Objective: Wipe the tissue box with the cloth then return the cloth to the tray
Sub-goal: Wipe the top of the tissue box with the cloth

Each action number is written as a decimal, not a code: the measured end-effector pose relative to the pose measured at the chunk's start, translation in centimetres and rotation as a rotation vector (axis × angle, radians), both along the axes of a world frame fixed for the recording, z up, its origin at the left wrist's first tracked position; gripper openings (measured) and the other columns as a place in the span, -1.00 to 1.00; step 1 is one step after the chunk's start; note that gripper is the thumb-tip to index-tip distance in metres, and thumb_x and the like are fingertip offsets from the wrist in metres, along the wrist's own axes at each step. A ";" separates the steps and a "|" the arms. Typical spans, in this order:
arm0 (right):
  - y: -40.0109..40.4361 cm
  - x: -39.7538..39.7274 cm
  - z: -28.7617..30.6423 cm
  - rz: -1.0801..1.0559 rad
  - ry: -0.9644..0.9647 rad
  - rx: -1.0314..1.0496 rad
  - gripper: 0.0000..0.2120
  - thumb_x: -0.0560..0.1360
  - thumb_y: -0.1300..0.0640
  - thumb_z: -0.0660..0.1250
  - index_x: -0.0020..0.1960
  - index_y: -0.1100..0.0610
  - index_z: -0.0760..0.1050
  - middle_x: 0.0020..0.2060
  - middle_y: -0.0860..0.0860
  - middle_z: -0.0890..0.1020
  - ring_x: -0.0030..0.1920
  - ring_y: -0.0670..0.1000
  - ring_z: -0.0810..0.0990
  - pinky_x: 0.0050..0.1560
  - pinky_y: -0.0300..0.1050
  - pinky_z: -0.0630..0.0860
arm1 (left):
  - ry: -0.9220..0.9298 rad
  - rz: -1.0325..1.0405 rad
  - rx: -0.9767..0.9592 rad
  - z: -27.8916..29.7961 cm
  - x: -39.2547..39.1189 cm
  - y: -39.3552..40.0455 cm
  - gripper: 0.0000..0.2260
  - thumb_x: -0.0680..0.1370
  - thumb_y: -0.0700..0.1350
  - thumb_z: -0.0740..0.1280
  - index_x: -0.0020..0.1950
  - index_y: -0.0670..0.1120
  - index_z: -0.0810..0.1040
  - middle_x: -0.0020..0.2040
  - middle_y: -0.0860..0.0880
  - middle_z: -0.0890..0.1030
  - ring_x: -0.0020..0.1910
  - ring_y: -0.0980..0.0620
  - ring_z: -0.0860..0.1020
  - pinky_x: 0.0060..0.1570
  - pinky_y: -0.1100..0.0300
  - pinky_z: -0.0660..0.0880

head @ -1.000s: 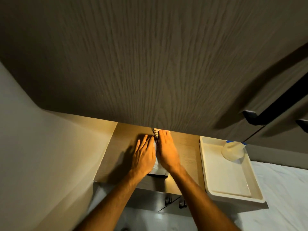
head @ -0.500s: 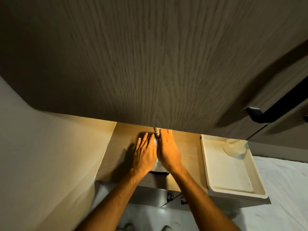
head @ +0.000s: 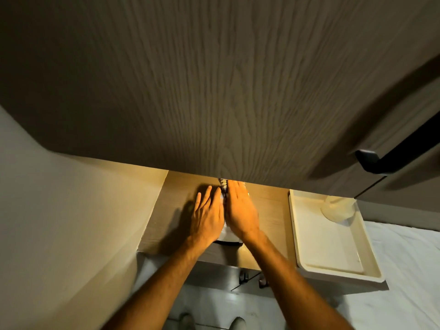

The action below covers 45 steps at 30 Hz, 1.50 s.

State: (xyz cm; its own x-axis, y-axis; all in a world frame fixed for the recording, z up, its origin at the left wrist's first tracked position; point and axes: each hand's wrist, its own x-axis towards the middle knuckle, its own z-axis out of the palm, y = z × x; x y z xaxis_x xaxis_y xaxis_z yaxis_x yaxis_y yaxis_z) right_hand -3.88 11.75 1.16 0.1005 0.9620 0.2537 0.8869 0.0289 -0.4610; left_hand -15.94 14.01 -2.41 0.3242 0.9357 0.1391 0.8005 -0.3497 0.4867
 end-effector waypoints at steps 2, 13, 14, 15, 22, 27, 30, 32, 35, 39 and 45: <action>1.3 1.0 0.3 -0.124 0.060 -0.071 -0.84 0.68 0.02 0.18 0.20 0.00 0.48 0.11 0.01 0.60 0.09 0.04 0.59 0.07 -0.05 0.61 | -0.008 0.023 -0.009 0.1 0.1 -0.1 -0.41 0.61 0.07 -0.16 0.59 -0.09 0.22 0.54 -0.18 0.38 0.58 -0.11 0.24 0.60 -0.15 0.06; -3.4 -1.2 -0.8 0.019 0.016 -0.008 -0.44 0.71 -0.02 0.07 0.67 0.10 0.08 0.64 -0.05 0.08 0.66 -0.06 0.03 0.61 -0.20 0.03 | 0.030 -0.019 -0.003 0.7 0.1 -0.5 -0.51 0.66 -0.02 0.05 0.57 -0.17 0.24 0.56 -0.20 0.35 0.59 -0.14 0.20 0.60 -0.14 0.06; -2.0 -0.6 -0.4 0.052 0.007 -0.011 -0.47 0.70 -0.04 0.06 0.63 0.10 0.19 0.61 -0.01 0.23 0.63 0.02 0.16 0.60 -0.16 0.13 | 0.026 -0.015 0.006 0.8 0.1 -0.5 -0.53 0.67 -0.07 0.08 0.56 -0.18 0.24 0.55 -0.21 0.35 0.59 -0.15 0.21 0.60 -0.15 0.07; -0.5 0.2 -0.2 0.058 0.022 -0.019 -0.53 0.69 -0.07 0.06 0.54 0.07 0.33 0.51 0.02 0.42 0.53 0.07 0.36 0.54 -0.13 0.30 | 0.008 -0.003 0.017 0.8 0.2 -0.5 -0.54 0.67 -0.06 0.05 0.56 -0.18 0.26 0.53 -0.22 0.38 0.58 -0.15 0.24 0.59 -0.16 0.09; -2.6 0.2 -0.1 -0.274 0.381 0.045 -0.81 0.72 -0.06 0.10 0.29 -0.17 0.41 0.12 -0.35 0.52 0.13 -0.27 0.55 0.10 -0.26 0.61 | -0.007 0.069 -0.026 0.9 0.5 -0.7 -0.49 0.65 0.02 -0.05 0.60 -0.06 0.21 0.55 -0.18 0.37 0.59 -0.10 0.21 0.60 -0.13 -0.01; -7.1 -1.7 -1.1 -0.098 0.097 0.043 -0.35 0.68 -0.23 -0.13 0.68 0.09 0.03 0.65 -0.10 0.05 0.65 -0.11 0.02 0.59 -0.23 0.06 | 0.005 0.046 0.000 0.0 0.5 -0.5 -0.50 0.64 0.00 0.10 0.56 -0.12 0.25 0.52 -0.18 0.42 0.58 -0.13 0.24 0.59 -0.14 0.05; -2.9 -0.5 -0.7 0.027 -0.001 0.019 -0.41 0.68 -0.11 -0.04 0.64 0.12 0.15 0.62 0.03 0.22 0.64 0.04 0.15 0.62 -0.09 0.12 | 0.081 0.005 -0.013 -0.3 0.4 -0.2 -0.51 0.65 -0.01 0.04 0.57 -0.13 0.24 0.54 -0.16 0.38 0.60 -0.10 0.19 0.61 -0.14 0.04; 0.0 0.8 -0.6 -0.020 0.049 0.010 -0.63 0.68 -0.02 0.12 0.45 0.00 0.38 0.37 -0.03 0.51 0.35 -0.03 0.46 0.44 0.00 0.49 | 0.041 0.028 -0.013 0.1 0.4 -0.1 -0.48 0.64 0.02 -0.07 0.57 -0.12 0.24 0.54 -0.19 0.38 0.59 -0.10 0.21 0.60 -0.15 0.05; 0.7 1.5 0.0 -0.193 0.164 -0.007 -0.86 0.64 0.07 0.17 0.17 -0.05 0.43 0.07 -0.04 0.52 0.05 -0.04 0.52 0.00 0.03 0.63 | 0.011 0.049 -0.021 0.4 0.6 -0.3 -0.44 0.63 0.06 -0.15 0.60 -0.06 0.18 0.55 -0.17 0.36 0.60 -0.08 0.19 0.61 -0.16 0.02; -4.4 -0.4 -0.2 -0.255 0.396 0.083 -0.64 0.73 -0.07 0.06 0.51 -0.14 0.27 0.38 -0.31 0.41 0.37 -0.30 0.42 0.33 -0.29 0.50 | -0.003 0.062 -0.036 0.0 0.5 -0.2 -0.52 0.67 0.04 -0.03 0.59 -0.04 0.18 0.55 -0.15 0.37 0.60 -0.09 0.19 0.61 -0.15 0.01; -4.1 -1.3 -1.1 -0.005 0.026 0.027 -0.41 0.70 -0.05 0.06 0.66 0.15 0.09 0.65 0.07 0.14 0.67 0.05 0.06 0.63 -0.07 0.12 | -0.007 0.034 -0.029 0.1 0.5 -0.3 -0.38 0.60 0.08 -0.21 0.58 -0.12 0.23 0.55 -0.16 0.37 0.60 -0.07 0.18 0.61 -0.11 0.00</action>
State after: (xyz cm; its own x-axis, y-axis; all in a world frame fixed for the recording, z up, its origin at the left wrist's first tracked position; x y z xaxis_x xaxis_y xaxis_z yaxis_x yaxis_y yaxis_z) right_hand -5.14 7.68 0.02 0.1124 0.9542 0.2772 0.8746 0.0374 -0.4834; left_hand -15.44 13.74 -2.30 0.2911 0.9499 0.1138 0.8083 -0.3078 0.5019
